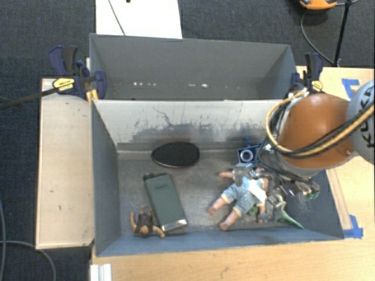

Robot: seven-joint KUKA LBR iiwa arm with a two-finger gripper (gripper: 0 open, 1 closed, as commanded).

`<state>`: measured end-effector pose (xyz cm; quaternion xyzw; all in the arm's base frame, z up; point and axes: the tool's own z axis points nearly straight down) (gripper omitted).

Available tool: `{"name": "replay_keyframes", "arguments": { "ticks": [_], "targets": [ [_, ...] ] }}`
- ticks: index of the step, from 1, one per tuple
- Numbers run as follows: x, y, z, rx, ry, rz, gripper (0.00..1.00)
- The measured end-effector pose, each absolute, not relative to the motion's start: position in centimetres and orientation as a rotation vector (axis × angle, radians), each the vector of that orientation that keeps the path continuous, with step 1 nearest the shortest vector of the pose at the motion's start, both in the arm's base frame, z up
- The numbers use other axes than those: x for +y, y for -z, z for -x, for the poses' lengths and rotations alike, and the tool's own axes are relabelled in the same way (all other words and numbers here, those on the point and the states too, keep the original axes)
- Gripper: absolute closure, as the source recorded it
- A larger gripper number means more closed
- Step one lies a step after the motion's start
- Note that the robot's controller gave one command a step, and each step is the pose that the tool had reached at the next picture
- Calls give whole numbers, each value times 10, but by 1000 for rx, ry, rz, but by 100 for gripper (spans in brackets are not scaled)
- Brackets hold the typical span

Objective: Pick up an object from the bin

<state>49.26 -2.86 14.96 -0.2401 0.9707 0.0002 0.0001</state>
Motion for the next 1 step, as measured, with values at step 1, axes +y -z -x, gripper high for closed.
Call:
{"name": "replay_keyframes", "arguments": {
  "ticks": [1],
  "targets": [
    [-39,-131,-496,3002,-1,930,0]
  ]
}}
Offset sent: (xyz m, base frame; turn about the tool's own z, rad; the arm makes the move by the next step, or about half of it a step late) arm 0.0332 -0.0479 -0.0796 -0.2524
